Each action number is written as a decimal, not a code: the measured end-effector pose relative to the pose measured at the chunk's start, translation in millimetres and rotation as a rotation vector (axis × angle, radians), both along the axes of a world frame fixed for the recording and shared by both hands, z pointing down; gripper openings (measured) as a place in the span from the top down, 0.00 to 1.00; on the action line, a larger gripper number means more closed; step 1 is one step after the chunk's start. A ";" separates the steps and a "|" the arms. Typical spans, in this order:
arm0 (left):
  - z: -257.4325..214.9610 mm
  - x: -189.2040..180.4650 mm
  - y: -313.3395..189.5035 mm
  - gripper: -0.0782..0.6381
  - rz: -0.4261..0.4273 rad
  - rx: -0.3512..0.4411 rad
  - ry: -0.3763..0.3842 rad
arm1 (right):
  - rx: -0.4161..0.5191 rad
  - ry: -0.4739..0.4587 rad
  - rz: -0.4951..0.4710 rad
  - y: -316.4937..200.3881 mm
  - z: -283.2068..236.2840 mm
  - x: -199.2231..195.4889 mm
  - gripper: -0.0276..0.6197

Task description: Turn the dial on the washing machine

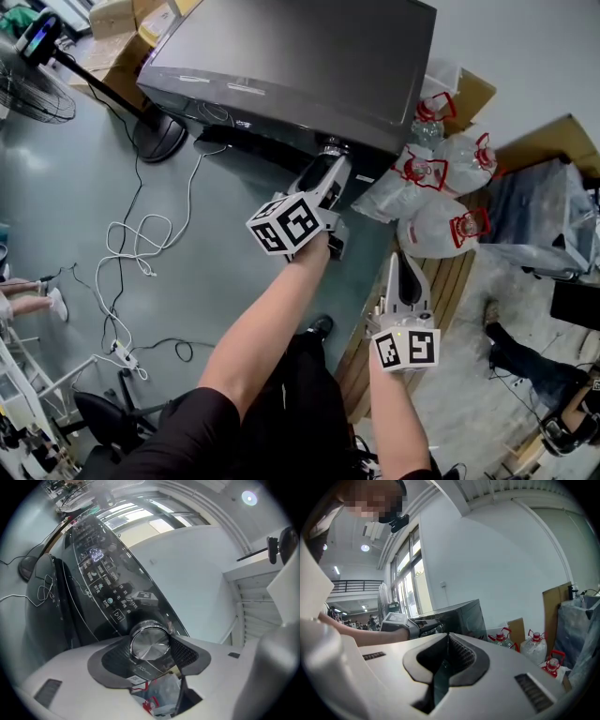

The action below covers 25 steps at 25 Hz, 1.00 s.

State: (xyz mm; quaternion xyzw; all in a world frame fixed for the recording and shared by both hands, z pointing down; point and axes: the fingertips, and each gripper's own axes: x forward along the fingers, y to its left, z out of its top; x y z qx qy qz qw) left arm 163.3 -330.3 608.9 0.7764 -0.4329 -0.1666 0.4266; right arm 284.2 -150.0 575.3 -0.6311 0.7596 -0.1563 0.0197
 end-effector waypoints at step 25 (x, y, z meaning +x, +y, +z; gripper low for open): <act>-68.5 -0.5 69.1 0.62 0.150 0.451 -0.719 | 0.028 0.020 0.022 10.0 -13.9 4.2 0.92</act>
